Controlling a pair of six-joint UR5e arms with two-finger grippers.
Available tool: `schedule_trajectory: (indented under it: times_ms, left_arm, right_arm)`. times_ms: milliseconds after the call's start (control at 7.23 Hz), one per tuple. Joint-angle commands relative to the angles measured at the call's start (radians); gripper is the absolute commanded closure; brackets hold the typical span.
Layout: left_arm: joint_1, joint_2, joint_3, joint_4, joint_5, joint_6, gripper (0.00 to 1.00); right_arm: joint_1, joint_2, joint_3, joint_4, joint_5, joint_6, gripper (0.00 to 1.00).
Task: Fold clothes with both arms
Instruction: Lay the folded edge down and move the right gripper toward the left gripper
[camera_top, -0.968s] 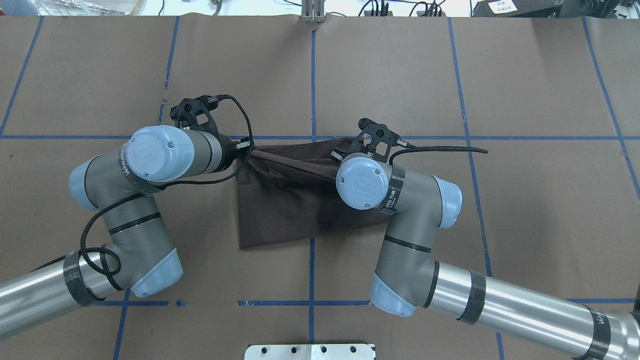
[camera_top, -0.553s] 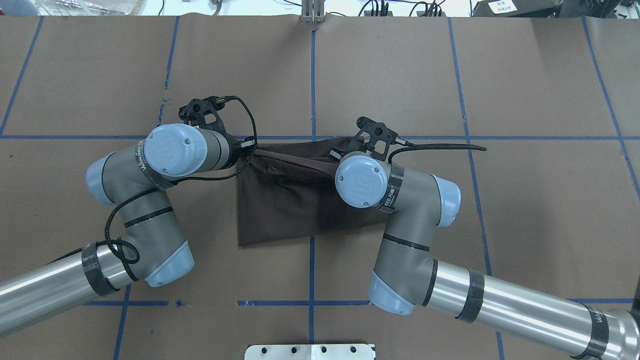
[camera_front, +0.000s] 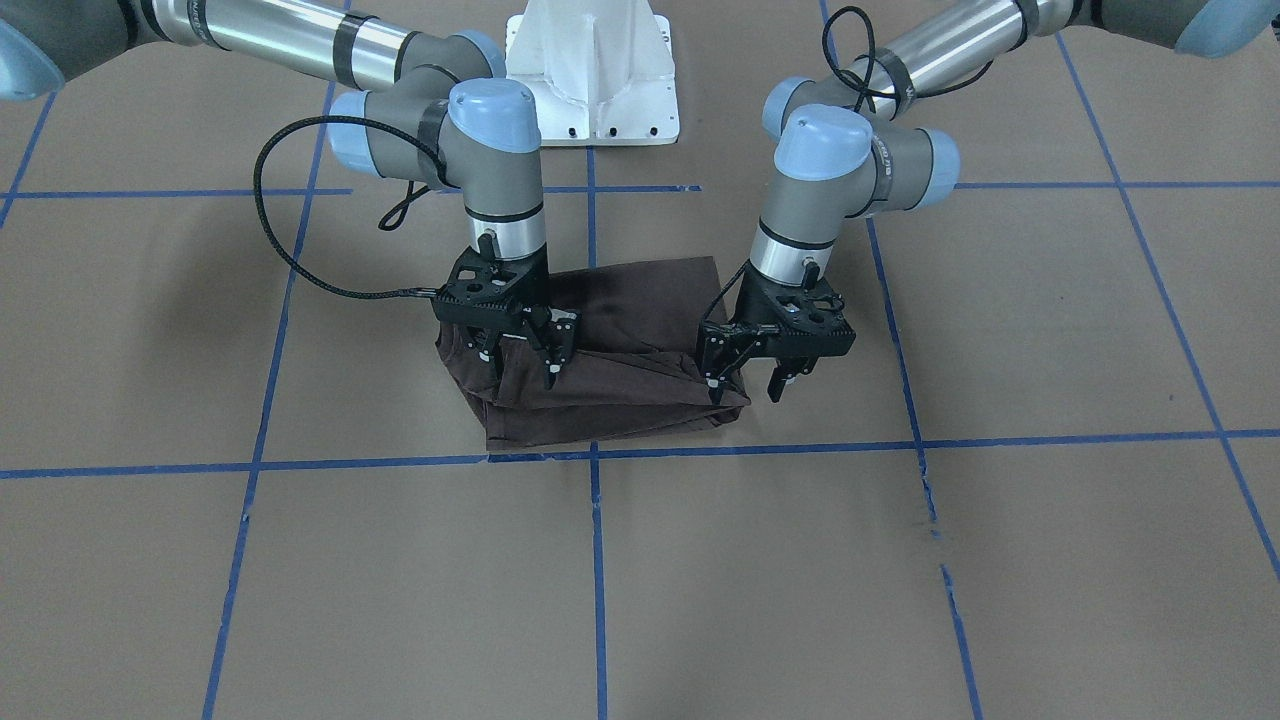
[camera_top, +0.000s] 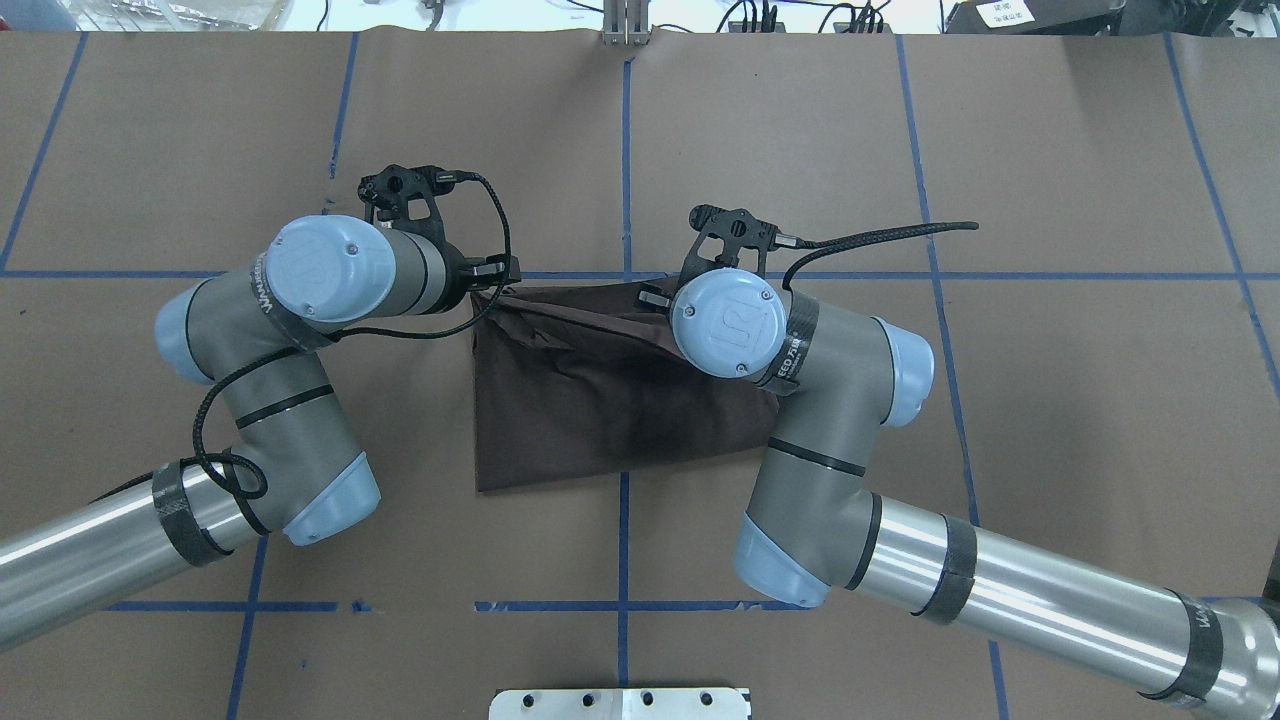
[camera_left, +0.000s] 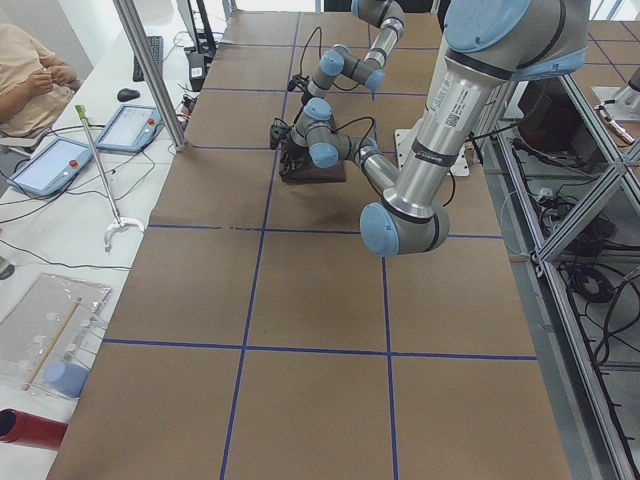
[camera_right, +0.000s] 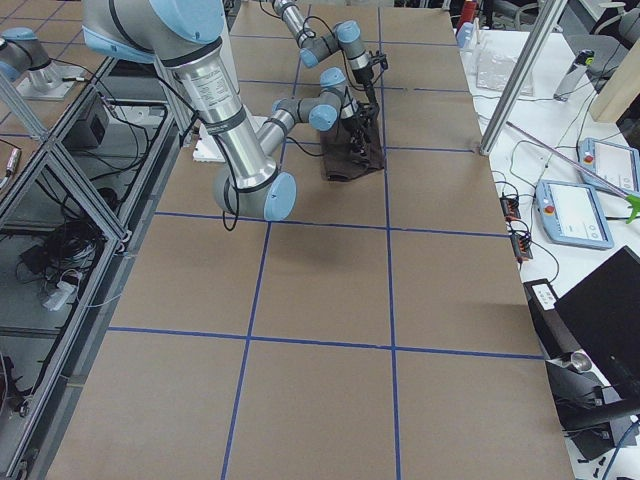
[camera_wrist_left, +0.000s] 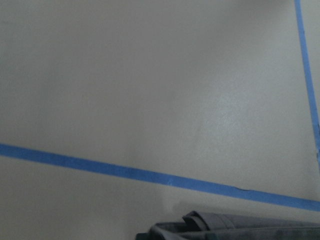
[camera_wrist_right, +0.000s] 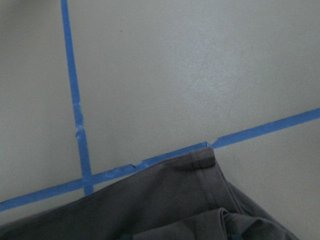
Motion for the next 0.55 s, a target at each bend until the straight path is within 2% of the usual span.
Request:
schedule_trajectory:
  times_ms: [0, 138, 277, 415]
  left_arm:
    - [-0.047, 0.007, 0.000, -0.024, -0.066, 0.071, 0.00]
    - [-0.048, 0.009, 0.000, -0.025, -0.068, 0.071, 0.00]
    - [-0.048, 0.007, 0.000, -0.025, -0.068, 0.071, 0.00]
    - [-0.048, 0.007, 0.000, -0.025, -0.068, 0.069, 0.00]
  right_arm:
    - [-0.038, -0.006, 0.034, -0.002, -0.005, -0.036, 0.00]
    - [-0.094, -0.003, 0.033, -0.002, -0.076, -0.091, 0.00]
    - [-0.121, 0.005, 0.031, -0.051, -0.130, -0.179, 0.00]
    - [-0.125, 0.006, 0.031, -0.094, -0.132, -0.220, 0.00]
